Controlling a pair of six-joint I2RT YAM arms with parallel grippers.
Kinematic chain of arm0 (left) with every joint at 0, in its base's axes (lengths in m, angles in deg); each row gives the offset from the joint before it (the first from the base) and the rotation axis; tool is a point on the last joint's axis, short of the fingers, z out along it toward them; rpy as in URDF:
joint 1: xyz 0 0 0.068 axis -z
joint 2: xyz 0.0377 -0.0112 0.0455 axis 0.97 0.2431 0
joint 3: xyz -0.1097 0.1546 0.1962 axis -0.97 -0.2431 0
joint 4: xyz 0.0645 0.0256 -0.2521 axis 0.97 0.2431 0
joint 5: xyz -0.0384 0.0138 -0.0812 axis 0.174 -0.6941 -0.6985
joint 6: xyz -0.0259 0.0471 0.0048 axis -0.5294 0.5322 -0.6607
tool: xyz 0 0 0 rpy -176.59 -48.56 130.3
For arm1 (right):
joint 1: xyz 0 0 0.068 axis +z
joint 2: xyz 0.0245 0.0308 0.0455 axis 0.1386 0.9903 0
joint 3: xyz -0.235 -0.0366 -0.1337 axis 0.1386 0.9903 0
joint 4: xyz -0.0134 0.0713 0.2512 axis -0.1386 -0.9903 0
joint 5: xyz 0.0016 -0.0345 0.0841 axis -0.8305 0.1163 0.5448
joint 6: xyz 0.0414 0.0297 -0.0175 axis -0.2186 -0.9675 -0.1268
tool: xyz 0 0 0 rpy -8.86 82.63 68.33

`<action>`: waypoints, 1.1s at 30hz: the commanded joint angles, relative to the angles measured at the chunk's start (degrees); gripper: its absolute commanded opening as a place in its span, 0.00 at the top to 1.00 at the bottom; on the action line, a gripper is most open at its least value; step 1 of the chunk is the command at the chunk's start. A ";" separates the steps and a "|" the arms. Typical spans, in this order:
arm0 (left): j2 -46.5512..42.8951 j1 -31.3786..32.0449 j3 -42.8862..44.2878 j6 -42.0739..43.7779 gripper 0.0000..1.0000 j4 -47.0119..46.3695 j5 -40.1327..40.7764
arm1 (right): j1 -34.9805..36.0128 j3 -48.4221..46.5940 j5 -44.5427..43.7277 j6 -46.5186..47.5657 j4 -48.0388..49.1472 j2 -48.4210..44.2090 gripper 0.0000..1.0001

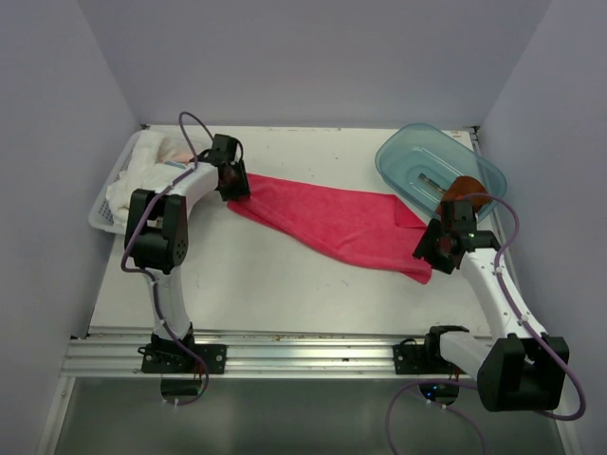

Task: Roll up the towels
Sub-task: Flatten the towel

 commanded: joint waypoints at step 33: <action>-12.47 0.11 0.44 2.08 1.00 -0.47 -0.89 | -0.42 4.15 -0.65 -4.85 11.99 16.40 0.55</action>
